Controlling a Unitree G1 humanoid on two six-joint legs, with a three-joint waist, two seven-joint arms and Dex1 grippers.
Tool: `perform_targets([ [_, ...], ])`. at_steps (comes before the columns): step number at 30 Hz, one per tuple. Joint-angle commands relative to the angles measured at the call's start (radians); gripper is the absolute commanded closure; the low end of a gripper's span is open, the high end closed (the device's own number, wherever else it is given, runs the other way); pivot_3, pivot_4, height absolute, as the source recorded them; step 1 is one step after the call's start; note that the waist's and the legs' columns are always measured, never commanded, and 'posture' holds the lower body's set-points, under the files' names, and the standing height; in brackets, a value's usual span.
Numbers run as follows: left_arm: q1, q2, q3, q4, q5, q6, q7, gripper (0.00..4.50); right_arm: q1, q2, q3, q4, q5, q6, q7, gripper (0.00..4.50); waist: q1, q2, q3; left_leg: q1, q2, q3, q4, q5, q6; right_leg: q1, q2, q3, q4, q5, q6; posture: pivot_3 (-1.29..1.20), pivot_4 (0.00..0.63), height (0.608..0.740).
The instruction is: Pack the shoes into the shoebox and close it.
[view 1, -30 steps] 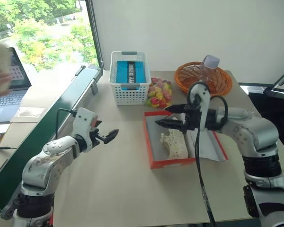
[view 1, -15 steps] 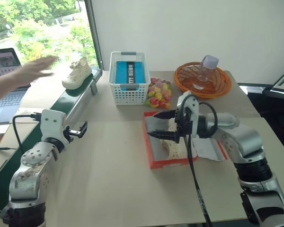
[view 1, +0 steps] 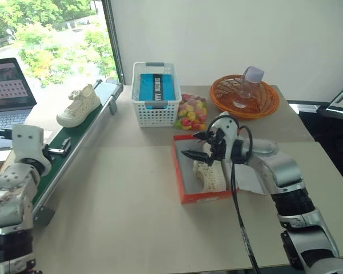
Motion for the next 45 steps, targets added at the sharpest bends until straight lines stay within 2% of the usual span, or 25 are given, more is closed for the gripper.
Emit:
perform_targets([
  [1, -0.089, 0.066, -0.005, 0.106, 0.014, -0.08, -0.068, 0.0, 0.007, -0.002, -0.025, -0.034, -0.006, -0.023, -0.009, 0.03, 0.006, 0.0, 0.0, 0.0, 0.0, 0.0, 0.0, 0.0, 0.0, 0.0, 0.0, 0.0, 0.0, 0.0, 0.0, 0.0, 0.15, 0.74],
  [5, -0.199, 0.127, -0.079, 0.29, 0.042, -0.145, -0.169, 0.0, 0.015, 0.002, -0.028, -0.042, -0.006, -0.019, -0.021, 0.03, 0.009, 0.0, 0.0, 0.0, 0.0, 0.0, 0.0, 0.0, -0.001, 0.0, 0.0, -0.001, 0.0, 0.0, 0.0, 0.0, 0.15, 0.74],
  [9, -0.306, 0.149, -0.145, 0.487, 0.094, -0.232, -0.223, 0.0, 0.024, 0.005, -0.039, -0.049, 0.004, -0.008, -0.028, 0.03, 0.008, 0.0, 0.0, 0.0, 0.0, 0.001, 0.0, 0.0, -0.001, 0.0, 0.0, -0.001, 0.0, 0.0, 0.0, 0.0, 0.15, 0.74],
  [14, -0.434, 0.135, -0.224, 0.731, 0.152, -0.282, -0.26, 0.0, 0.029, -0.005, -0.045, -0.053, 0.002, -0.001, -0.032, 0.03, 0.007, 0.0, 0.0, 0.0, 0.001, 0.001, 0.0, 0.001, -0.001, 0.0, 0.0, -0.001, 0.002, 0.0, 0.0, 0.0, 0.15, 0.74],
  [18, -0.48, 0.119, -0.245, 0.834, 0.161, -0.284, -0.277, 0.0, 0.029, -0.017, -0.051, -0.059, 0.003, 0.004, -0.03, 0.03, 0.005, 0.0, 0.0, 0.0, 0.001, 0.001, 0.0, 0.001, -0.001, -0.001, 0.001, -0.001, 0.003, 0.0, 0.0, 0.0, 0.15, 0.74],
  [21, -0.486, 0.096, -0.248, 0.859, 0.149, -0.281, -0.305, 0.73, 0.028, -0.026, -0.053, -0.063, 0.001, 0.009, -0.032, 0.0, 0.009, 0.0, 0.0, 0.0, 0.001, 0.001, 0.0, 0.001, -0.002, -0.001, 0.0, -0.001, 0.007, -0.001, -0.001, 0.0, 0.15, 0.74],
  [28, -0.434, 0.044, -0.214, 0.738, 0.109, -0.267, -0.32, 3.1, 0.028, -0.034, -0.055, -0.077, 0.004, 0.024, -0.032, 0.0, 0.028, 0.0, 0.0, 0.002, 0.001, 0.0, 0.002, 0.003, -0.005, -0.002, 0.0, -0.001, 0.013, -0.003, -0.003, 0.0, 0.15, 0.74],
  [30, -0.413, 0.033, -0.198, 0.671, 0.095, -0.238, -0.307, 3.69, 0.027, -0.032, -0.053, -0.079, 0.005, 0.026, -0.033, 0.0, 0.031, 0.0, 0.0, 0.002, 0.001, 0.0, 0.003, 0.004, -0.005, -0.001, -0.001, -0.001, 0.013, -0.002, -0.003, 0.0, 0.15, 0.74],
  [32, -0.397, 0.027, -0.189, 0.615, 0.088, -0.217, -0.294, 4.09, 0.029, -0.033, -0.053, -0.083, 0.006, 0.03, -0.034, 0.0, 0.036, 0.0, 0.0, 0.002, 0.001, 0.0, 0.003, 0.004, -0.006, -0.001, -0.001, -0.001, 0.014, -0.002, -0.003, 0.0, 0.15, 0.74],
  [35, -0.378, 0.016, -0.178, 0.46, 0.063, -0.135, -0.275, 4.17, 0.03, -0.028, -0.063, -0.089, 0.018, 0.045, -0.039, 0.0, 0.046, 0.0, 0.0, 0.002, 0.001, 0.0, 0.003, 0.005, -0.006, -0.001, -0.001, -0.002, 0.014, -0.002, -0.002, 0.0, 0.15, 0.74],
  [39, -0.4, -0.036, -0.178, 0.164, -0.024, 0.047, -0.244, 4.17, 0.016, -0.002, -0.114, -0.097, 0.081, 0.111, -0.066, 0.0, 0.048, -0.003, 0.002, -0.001, 0.001, -0.001, 0.004, 0.005, -0.006, -0.002, -0.001, -0.003, 0.013, -0.002, -0.002, 0.0, 0.15, 0.74],
  [42, -0.434, -0.083, -0.207, 0.036, -0.064, 0.137, -0.223, 4.17, -0.012, 0.036, -0.181, -0.107, 0.162, 0.2, -0.108, 0.0, 0.039, -0.004, 0.002, -0.003, 0.001, -0.001, 0.005, 0.005, -0.005, -0.003, 0.0, -0.002, 0.013, -0.002, -0.002, 0.0, 0.15, 0.74],
  [45, -0.479, -0.127, -0.251, -0.011, -0.071, 0.177, -0.2, 4.17, -0.054, 0.077, -0.255, -0.121, 0.257, 0.3, -0.162, 0.0, 0.025, -0.003, 0.002, -0.002, 0.001, -0.001, 0.004, 0.005, -0.005, -0.004, 0.0, -0.001, 0.014, -0.002, -0.002, 0.0, 0.15, 0.74],
])
